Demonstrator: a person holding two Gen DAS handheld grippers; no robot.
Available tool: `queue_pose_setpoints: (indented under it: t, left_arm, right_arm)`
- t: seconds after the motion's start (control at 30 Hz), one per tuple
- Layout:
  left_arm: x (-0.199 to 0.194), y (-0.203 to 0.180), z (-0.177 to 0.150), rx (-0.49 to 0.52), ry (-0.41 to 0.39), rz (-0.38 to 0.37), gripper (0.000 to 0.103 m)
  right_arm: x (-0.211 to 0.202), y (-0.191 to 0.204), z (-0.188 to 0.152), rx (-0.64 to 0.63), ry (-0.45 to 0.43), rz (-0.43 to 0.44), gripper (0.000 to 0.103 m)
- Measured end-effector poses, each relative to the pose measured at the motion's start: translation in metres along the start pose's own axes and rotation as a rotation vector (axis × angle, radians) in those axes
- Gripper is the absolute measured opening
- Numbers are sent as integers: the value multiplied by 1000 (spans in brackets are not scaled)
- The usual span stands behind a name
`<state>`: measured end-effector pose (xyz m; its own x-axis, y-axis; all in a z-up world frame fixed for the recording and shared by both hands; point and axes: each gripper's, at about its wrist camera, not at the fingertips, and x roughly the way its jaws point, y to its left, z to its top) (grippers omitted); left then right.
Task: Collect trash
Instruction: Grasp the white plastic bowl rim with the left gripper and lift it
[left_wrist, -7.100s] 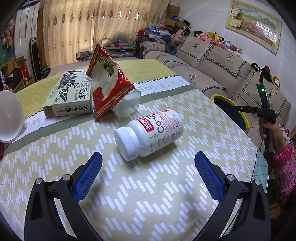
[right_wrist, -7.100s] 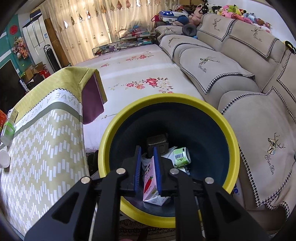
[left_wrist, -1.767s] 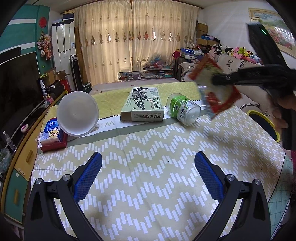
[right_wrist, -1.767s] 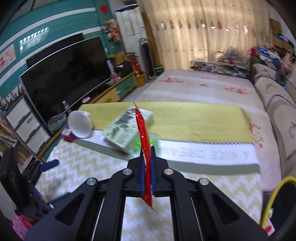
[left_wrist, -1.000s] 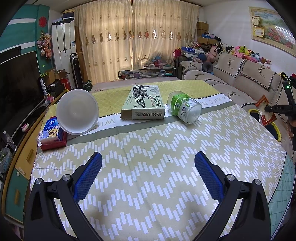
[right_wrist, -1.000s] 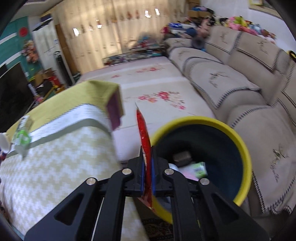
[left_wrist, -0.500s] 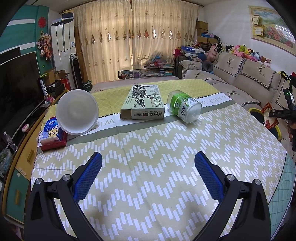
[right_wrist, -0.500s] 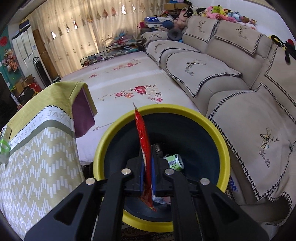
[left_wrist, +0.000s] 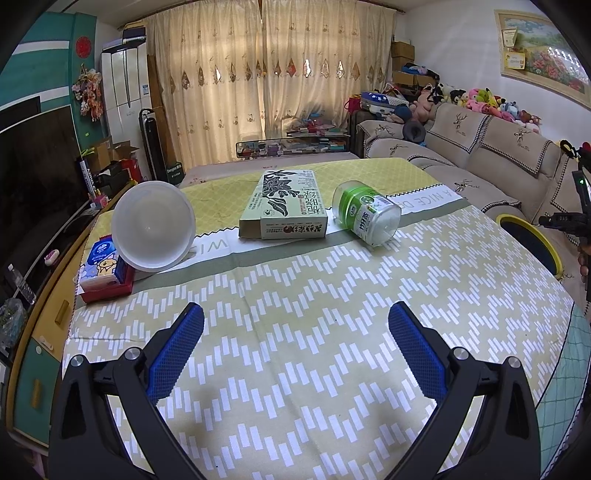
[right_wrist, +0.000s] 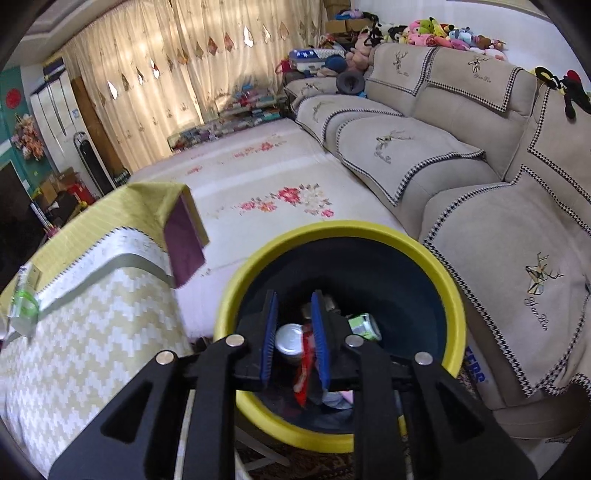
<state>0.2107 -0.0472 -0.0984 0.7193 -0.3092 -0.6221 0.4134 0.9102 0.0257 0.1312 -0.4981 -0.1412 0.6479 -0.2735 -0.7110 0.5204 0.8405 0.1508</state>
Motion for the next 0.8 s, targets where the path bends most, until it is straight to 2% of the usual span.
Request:
queue_pose_setpoints:
  t: [0.1,0.2,0.3,0.4,0.5,0.67,0.8]
  left_arm:
    - [5,0,5,-13,26,5,98]
    - [11,3,16,-17,71,20,98]
    - [22,9,34,-6,107,87,98]
    - [40,29,53,-44,125,135,98]
    - [64,54,69,-88,137,152,98]
    - [105,84,80,-106,176,234,86]
    - [127,106,87,-162,202,270,84]
  right_arm:
    - [-12,14,-3,-13,-42,25,27]
    - [-24,28,-10,-36,-87,48,28]
    - [-36,40,-14,-61,-138,43,28]
    - [-41,51,-19,-88,-170,37,32]
    - [-39,60,-25,-115,-174,36,33]
    - [-33,66,-29,-119,-160,66,33]
    - [-32,69,-30,-122,-163,66,36]
